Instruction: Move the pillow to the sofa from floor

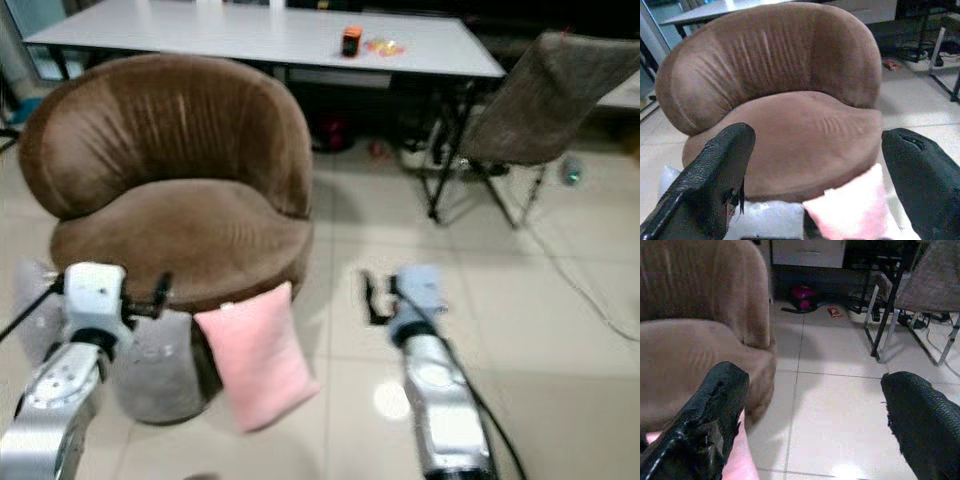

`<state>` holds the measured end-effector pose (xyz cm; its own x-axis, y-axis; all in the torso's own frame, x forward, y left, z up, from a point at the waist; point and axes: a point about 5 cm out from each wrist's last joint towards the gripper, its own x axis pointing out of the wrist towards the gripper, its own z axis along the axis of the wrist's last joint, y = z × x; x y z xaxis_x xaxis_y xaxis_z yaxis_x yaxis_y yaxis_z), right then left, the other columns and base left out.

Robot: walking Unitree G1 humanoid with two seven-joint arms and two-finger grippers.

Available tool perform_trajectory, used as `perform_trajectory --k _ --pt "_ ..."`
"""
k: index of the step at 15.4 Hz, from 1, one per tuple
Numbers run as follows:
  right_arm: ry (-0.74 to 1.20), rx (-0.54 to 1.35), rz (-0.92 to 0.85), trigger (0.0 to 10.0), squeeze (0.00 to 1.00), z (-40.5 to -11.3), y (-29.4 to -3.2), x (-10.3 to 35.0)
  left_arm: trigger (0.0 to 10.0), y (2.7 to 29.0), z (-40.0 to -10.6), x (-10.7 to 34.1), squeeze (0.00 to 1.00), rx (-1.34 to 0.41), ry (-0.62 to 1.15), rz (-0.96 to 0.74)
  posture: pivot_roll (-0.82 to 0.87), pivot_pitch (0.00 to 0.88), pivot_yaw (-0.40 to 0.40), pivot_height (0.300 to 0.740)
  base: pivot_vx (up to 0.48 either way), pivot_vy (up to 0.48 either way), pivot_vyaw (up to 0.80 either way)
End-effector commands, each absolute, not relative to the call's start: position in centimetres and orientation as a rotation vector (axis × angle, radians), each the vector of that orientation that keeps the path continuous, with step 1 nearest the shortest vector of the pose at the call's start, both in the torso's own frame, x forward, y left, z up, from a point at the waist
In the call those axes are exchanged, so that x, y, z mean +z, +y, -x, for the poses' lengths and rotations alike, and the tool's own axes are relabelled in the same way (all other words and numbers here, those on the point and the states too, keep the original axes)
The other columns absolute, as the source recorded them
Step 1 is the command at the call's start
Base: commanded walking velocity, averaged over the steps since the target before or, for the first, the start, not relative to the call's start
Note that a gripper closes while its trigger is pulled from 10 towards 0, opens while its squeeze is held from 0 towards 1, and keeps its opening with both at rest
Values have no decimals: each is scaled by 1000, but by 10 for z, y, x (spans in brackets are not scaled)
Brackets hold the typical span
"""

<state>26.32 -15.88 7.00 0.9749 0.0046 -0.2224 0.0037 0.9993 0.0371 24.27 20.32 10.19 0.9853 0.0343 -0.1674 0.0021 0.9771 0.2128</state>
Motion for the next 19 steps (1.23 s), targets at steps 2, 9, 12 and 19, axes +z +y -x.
perform_trajectory --k 2,9,12,19 --pt "201 -31 -66 10000 0 -266 -160 74 10000 205 -245 106 0 8 153 -222 48 0 -15 740 306 0 0" --pt "201 124 -112 10000 0 -269 -141 75 10000 207 -240 106 0 18 155 -227 66 0 -33 740 304 0 457" --pt "220 132 -117 10000 0 -270 -139 73 10000 207 -239 106 0 20 155 -231 71 0 -38 740 291 0 242" --pt "244 116 -119 10000 0 -268 -142 66 10000 208 -240 107 0 1 159 -252 70 0 -17 740 272 0 257"
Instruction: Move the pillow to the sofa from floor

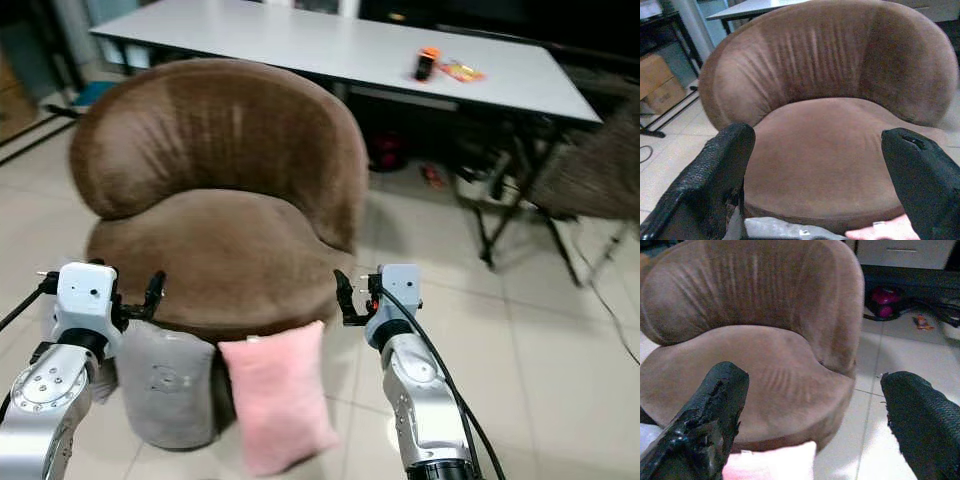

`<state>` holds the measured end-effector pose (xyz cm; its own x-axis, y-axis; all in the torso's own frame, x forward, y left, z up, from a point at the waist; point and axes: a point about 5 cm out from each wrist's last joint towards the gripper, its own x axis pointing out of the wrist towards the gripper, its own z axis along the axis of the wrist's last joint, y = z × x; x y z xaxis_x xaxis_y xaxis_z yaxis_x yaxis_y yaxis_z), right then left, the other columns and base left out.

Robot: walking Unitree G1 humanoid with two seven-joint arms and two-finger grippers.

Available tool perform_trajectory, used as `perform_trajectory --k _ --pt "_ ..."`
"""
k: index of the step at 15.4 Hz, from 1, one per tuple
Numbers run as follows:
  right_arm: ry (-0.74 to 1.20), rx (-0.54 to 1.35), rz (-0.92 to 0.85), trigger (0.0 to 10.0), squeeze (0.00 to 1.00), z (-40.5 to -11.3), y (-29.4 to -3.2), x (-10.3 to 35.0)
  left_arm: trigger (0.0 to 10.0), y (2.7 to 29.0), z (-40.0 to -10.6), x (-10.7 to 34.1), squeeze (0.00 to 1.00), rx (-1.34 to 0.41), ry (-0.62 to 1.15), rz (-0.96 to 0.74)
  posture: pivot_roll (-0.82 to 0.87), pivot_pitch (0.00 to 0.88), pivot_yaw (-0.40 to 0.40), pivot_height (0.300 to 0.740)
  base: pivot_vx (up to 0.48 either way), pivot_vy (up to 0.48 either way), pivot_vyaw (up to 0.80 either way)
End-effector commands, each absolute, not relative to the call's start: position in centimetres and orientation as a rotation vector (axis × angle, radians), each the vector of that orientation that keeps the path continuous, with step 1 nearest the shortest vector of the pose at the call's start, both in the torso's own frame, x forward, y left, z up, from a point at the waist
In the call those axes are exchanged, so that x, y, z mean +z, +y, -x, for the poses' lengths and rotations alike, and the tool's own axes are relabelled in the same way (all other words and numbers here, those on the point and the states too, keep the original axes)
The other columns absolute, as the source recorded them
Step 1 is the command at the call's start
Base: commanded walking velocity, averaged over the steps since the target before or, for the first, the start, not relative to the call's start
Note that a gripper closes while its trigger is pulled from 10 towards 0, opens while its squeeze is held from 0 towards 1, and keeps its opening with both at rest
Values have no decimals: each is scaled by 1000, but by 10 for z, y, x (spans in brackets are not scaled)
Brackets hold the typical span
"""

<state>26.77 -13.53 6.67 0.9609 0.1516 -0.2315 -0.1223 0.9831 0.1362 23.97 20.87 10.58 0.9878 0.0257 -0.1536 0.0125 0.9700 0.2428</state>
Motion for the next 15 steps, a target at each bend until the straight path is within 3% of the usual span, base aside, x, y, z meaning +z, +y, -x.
perform_trajectory --k 1,12,15 --pt "244 101 -119 10000 0 -268 -144 66 10000 208 -241 107 0 -5 160 -253 67 0 -11 740 270 0 800" --pt "244 68 -75 10000 0 -271 -150 66 10000 207 -246 107 0 -34 165 -255 56 0 3 740 280 0 0" --pt "240 88 -64 10000 0 -271 -148 67 10000 206 -245 106 0 -33 166 -253 58 0 -3 740 291 0 800"
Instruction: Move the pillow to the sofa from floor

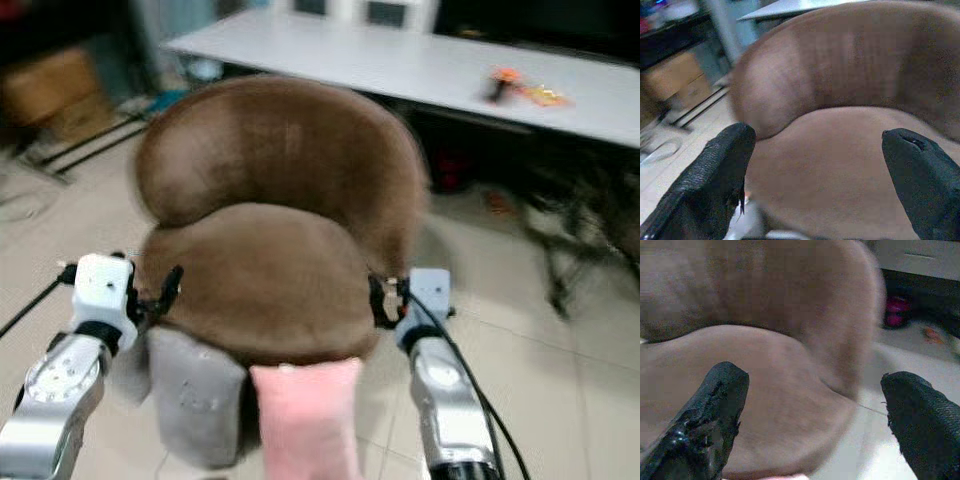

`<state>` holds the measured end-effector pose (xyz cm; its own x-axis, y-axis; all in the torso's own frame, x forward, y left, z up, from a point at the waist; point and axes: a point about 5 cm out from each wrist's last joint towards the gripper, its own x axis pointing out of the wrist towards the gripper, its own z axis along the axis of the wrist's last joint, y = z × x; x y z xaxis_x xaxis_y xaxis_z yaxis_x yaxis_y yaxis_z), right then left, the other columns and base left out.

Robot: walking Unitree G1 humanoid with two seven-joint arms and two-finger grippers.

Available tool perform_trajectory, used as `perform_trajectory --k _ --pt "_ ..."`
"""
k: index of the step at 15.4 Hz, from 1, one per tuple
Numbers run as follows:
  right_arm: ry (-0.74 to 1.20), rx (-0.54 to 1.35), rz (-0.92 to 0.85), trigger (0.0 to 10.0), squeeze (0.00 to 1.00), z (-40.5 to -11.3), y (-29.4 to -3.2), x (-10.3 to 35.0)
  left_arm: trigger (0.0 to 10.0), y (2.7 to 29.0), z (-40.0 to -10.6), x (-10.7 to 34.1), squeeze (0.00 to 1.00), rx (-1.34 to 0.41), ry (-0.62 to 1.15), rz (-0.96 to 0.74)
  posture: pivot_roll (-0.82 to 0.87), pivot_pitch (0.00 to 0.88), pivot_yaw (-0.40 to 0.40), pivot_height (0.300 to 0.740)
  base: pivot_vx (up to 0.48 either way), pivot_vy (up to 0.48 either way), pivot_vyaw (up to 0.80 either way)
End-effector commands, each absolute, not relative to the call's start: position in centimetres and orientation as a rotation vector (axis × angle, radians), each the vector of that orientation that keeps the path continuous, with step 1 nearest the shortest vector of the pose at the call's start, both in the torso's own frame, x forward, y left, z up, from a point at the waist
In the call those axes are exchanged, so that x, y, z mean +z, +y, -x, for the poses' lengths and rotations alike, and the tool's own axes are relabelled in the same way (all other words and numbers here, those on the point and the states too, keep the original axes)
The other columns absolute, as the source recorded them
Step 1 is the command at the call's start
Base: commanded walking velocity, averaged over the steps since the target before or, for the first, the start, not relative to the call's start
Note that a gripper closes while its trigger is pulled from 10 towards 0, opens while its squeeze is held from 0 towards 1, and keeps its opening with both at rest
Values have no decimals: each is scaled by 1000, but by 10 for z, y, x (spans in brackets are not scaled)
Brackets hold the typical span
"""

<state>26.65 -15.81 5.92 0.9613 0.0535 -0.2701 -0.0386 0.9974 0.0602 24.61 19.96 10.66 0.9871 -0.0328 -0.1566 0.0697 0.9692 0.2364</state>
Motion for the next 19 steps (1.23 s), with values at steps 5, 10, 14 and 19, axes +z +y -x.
perform_trajectory --k 5,10,14,19 --pt "269 107 -101 10000 0 -270 -146 61 10000 206 -244 105 0 -35 168 -266 61 0 -5 740 161 0 160" --pt "272 89 -129 10000 0 -267 -151 60 10000 207 -246 102 0 -56 172 -304 53 0 0 721 0 0 0" --pt "271 87 -129 10000 0 -268 -154 61 10000 208 -245 99 0 -52 173 -324 53 0 -13 686 0 0 0" --pt "280 107 -122 10000 0 -269 -153 61 10000 210 -243 97 0 -37 178 -313 55 0 -27 636 0 0 0"
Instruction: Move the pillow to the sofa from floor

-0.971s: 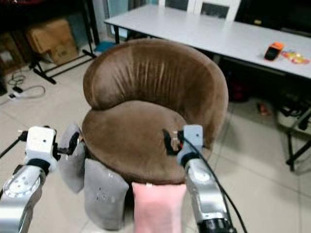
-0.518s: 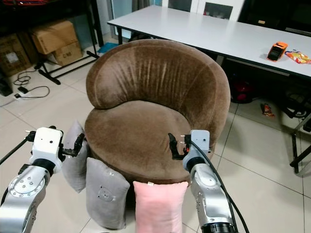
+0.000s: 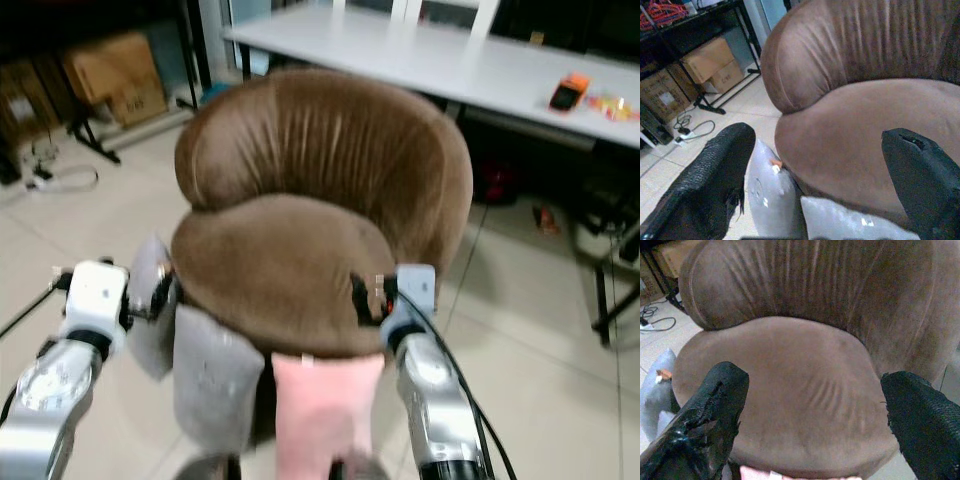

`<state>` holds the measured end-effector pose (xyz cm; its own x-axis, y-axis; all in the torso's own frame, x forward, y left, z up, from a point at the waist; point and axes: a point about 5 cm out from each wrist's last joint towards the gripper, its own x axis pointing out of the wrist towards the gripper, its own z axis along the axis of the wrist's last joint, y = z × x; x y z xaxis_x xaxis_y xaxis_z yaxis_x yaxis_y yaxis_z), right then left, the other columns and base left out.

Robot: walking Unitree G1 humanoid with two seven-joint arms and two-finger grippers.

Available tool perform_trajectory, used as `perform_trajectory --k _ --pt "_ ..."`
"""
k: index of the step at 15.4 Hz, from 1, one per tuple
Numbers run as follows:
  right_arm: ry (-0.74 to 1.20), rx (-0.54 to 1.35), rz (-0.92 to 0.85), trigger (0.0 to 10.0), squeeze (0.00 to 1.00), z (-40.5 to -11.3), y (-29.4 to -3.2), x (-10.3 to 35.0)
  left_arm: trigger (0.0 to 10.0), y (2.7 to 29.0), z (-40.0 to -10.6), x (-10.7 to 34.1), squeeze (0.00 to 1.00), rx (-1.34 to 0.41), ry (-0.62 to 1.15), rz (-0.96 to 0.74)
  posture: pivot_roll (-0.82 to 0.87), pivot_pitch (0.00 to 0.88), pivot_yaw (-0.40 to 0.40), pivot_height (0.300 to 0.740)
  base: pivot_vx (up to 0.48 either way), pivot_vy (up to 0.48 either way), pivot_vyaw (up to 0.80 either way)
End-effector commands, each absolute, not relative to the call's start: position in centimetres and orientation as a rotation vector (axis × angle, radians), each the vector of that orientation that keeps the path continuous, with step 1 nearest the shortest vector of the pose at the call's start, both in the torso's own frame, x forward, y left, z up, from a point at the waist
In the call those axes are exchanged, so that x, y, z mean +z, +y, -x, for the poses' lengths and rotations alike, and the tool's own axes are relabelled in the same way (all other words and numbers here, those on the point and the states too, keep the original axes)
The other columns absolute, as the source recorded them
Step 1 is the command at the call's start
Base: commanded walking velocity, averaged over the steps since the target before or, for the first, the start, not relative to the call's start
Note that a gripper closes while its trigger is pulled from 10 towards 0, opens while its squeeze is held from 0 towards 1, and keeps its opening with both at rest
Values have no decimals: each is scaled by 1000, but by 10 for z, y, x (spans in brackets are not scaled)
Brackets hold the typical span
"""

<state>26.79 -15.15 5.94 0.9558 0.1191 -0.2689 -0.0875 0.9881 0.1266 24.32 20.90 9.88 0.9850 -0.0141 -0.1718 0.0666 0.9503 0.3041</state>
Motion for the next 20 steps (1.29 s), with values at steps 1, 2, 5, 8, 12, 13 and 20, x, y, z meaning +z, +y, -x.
perform_trajectory --k 1,2,5,8,12,13,20 --pt "284 106 -120 10000 0 -269 -153 61 10000 210 -243 96 0 -30 177 -311 55 0 -28 626 0 0 0" --pt "285 106 -120 10000 0 -269 -154 61 10000 210 -242 96 0 -27 177 -310 55 0 -29 621 0 0 0" --pt "292 91 -124 10000 0 -270 -155 60 10000 209 -242 96 0 -24 172 -299 54 0 -31 591 0 0 0" --pt "295 88 -120 10000 0 -270 -155 60 10000 209 -242 95 0 -16 172 -284 53 0 -33 571 0 0 0" --pt "304 91 -106 10000 0 -272 -152 60 10000 212 -241 95 0 -10 166 -268 54 0 -38 571 0 0 0" --pt "307 94 -102 10000 0 -272 -152 59 10000 212 -241 95 0 -12 166 -265 54 0 -38 571 274 0 0" --pt "310 94 -56 10000 0 -273 -152 59 10000 211 -240 95 0 -22 163 -264 55 0 -40 571 316 0 0"
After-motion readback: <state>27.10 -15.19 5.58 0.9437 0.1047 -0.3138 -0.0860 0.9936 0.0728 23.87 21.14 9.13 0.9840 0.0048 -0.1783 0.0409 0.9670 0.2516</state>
